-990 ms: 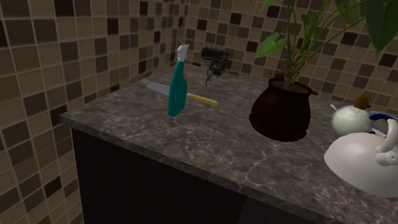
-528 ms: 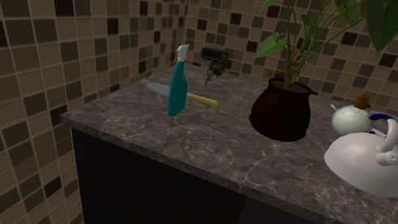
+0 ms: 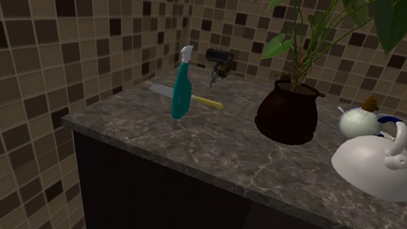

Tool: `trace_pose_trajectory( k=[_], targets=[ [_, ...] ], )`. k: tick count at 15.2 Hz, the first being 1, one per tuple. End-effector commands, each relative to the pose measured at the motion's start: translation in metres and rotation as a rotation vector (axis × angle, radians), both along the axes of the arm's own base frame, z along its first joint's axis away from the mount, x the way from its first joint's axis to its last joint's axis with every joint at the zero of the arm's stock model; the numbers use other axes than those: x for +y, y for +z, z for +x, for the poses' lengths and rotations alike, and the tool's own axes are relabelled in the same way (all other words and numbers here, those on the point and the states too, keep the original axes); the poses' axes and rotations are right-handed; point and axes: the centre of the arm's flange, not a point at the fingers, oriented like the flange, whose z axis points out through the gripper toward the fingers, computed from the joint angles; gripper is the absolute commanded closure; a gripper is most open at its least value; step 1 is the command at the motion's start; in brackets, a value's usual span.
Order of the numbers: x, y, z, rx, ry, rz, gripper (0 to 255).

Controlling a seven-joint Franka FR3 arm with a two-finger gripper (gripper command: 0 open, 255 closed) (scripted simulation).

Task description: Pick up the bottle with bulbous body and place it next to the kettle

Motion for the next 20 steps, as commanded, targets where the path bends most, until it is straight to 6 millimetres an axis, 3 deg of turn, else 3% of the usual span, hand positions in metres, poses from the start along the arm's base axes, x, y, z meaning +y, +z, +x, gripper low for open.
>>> trace_pose_trajectory(
  k=[1,20],
  targets=[
    [0.0,-0.011,0.0,0.0,0.0,-0.001,255],
    [0.0,-0.111,0.0,0.0,0.0,-0.001,255]
  ],
)
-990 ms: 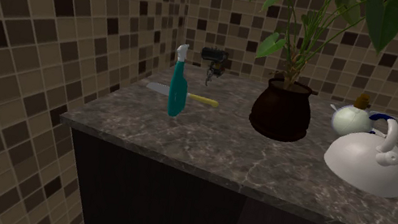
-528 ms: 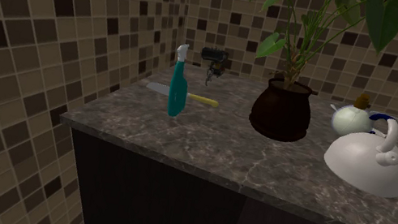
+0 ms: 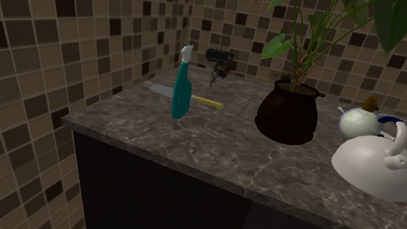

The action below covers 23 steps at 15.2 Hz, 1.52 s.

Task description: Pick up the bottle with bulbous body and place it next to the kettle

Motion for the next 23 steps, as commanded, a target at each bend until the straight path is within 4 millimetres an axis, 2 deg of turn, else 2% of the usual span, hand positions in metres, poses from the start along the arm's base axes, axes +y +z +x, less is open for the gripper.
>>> trace_pose_trajectory(
  k=[1,23],
  targets=[
    [0.0,-0.01,-0.001,0.0,0.0,-0.001,255],
    [0.0,-0.127,-0.001,0.0,0.0,-0.001,255]
  ],
)
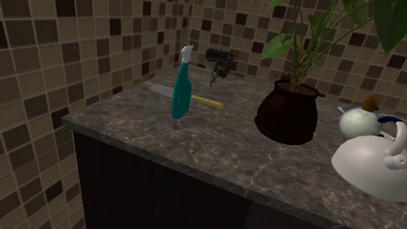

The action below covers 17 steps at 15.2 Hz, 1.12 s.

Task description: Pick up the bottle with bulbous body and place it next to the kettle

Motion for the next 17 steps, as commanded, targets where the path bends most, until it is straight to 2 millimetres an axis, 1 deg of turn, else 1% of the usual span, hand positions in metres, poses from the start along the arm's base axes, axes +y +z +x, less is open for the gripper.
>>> trace_pose_trajectory(
  k=[1,7,8,15,16,17],
  targets=[
    [-0.001,-0.011,-0.001,0.0,0.0,-0.001,255],
    [-0.001,-0.042,-0.001,0.0,0.0,-0.001,255],
    [-0.001,-0.045,-0.001,0.0,0.0,-0.001,255],
    [-0.001,-0.045,-0.001,0.0,0.0,-0.001,255],
    [-0.001,-0.045,-0.001,0.0,0.0,-0.001,0],
    [-0.001,-0.045,-0.001,0.0,0.0,-0.001,0]
  ],
)
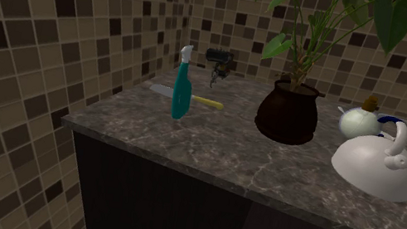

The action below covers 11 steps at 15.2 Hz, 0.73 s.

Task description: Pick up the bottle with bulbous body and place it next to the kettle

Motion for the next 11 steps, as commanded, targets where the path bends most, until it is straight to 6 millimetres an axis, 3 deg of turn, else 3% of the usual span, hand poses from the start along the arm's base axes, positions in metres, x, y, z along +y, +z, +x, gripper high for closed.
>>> trace_pose_trajectory(
  k=[1,4,8,11],
  targets=[
    [0.0,0.0,0.0,0.0,0.0,0.0,0],
    [0.0,0.0,0.0,0.0,0.0,0.0,0],
    [0.001,0.05,0.0,0.0,0.0,0.0,0],
    [0.001,0.05,0.0,0.0,0.0,0.0,0]
  ],
)
